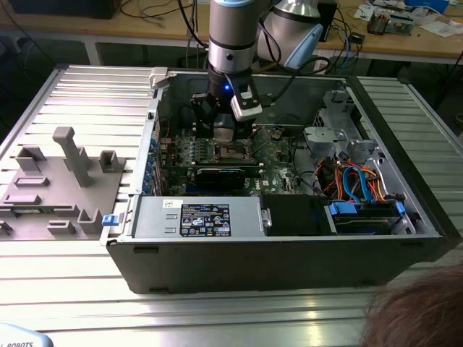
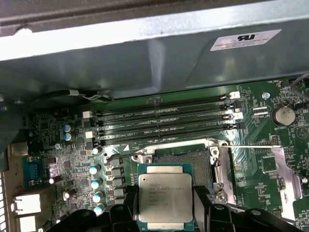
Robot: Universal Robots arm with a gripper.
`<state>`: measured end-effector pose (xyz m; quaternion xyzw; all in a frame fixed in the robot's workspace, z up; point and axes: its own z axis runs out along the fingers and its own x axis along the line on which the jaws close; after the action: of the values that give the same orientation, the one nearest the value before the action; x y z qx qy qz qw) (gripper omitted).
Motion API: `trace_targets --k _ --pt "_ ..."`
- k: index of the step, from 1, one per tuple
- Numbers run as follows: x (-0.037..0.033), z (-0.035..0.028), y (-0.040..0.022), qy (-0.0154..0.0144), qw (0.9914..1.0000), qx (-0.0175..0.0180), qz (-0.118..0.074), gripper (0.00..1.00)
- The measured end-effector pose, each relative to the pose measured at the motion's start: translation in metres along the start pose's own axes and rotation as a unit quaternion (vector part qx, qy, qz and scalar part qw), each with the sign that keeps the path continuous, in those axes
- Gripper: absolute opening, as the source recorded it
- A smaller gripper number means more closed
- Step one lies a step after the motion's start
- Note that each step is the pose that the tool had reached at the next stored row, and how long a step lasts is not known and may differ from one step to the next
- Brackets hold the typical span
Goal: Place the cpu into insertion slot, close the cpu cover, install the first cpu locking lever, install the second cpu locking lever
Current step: 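Place the cpu into insertion slot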
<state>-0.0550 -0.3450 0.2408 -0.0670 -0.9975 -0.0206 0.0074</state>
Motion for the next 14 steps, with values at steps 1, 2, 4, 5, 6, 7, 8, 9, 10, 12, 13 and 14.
trace_targets --k 1,2,4,5,6,7,8,9,10,12,13,14 --pt "0.0000 0.0000 0.0000 -0.0001 1.00000 0.0001 0.001 0.54" --pt "0.0000 0.0001 0.0000 -0.0001 1.00000 0.0002 0.002 0.54" --pt "0.0000 0.0002 0.0000 -0.0003 0.99999 0.0006 0.005 0.54" --pt "0.0000 0.0003 0.0000 -0.0003 0.99998 0.0007 0.005 0.54" --pt "0.0000 0.0004 0.0000 -0.0004 0.99997 0.0009 0.007 0.54" --pt "0.0000 0.0005 0.0000 -0.0005 0.99996 0.0011 0.009 0.54" --pt "0.0000 0.0006 0.0000 -0.0006 0.99994 0.0013 0.011 0.54" --pt "0.0000 0.0006 0.0000 -0.0007 0.99993 0.0015 0.012 0.54" --pt "0.0000 0.0007 0.0000 -0.0008 0.99991 0.0017 0.014 0.54" --pt "0.0000 0.0009 -0.0001 -0.0010 0.99986 0.0021 0.017 0.54" --pt "0.0000 0.0009 0.0000 -0.0011 0.99984 0.0022 0.018 0.54" --pt "0.0000 0.0010 0.0000 -0.0012 0.99981 0.0025 0.019 0.54"
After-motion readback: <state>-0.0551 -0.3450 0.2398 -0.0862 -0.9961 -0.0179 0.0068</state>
